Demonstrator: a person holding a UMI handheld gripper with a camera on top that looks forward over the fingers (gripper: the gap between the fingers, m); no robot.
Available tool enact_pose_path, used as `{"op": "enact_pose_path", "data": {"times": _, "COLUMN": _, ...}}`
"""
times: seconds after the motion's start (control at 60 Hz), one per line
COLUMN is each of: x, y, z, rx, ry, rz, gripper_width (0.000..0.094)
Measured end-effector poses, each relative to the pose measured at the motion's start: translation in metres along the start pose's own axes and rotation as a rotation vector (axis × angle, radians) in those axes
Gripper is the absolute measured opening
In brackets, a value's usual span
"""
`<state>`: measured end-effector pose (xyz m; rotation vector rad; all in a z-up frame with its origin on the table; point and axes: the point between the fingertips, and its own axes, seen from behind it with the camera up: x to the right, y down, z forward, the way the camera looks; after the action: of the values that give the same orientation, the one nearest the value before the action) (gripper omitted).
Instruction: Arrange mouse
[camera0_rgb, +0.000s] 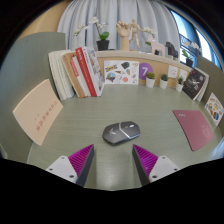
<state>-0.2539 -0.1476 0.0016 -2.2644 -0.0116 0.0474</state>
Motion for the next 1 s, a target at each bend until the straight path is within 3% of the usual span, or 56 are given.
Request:
{"op": "enact_pose_path", "data": {"times": 0.233, "x": 0.0, "y": -0.024, "z": 0.047, "rx": -0.026, "ry": 0.061, "rz": 0.009, "gripper_width": 0.0763}}
{"op": "enact_pose_path", "data": {"times": 0.667, "x": -0.035, "y": -0.062, "z": 0.096, "rx": -0.031, "ry": 0.029, "rz": 0.006, "gripper_width": 0.0743}}
{"op": "enact_pose_path", "data": {"times": 0.783, "x": -0.036, "y": -0.063, "z": 0.097, "rx": -0.036, "ry": 0.032, "rz": 0.01, "gripper_width": 0.0669}}
{"op": "enact_pose_path", "data": {"times": 0.867, "x": -0.036, "y": -0.063, "z": 0.098, "rx": -0.034, "ry": 0.034, "rz": 0.012, "gripper_width": 0.0523}}
{"op": "enact_pose_path", "data": {"times": 1.0, "x": -0.037, "y": -0.063, "z": 0.099, "rx": -0.055, "ry": 0.025, "rz": -0.001, "gripper_width": 0.0478}}
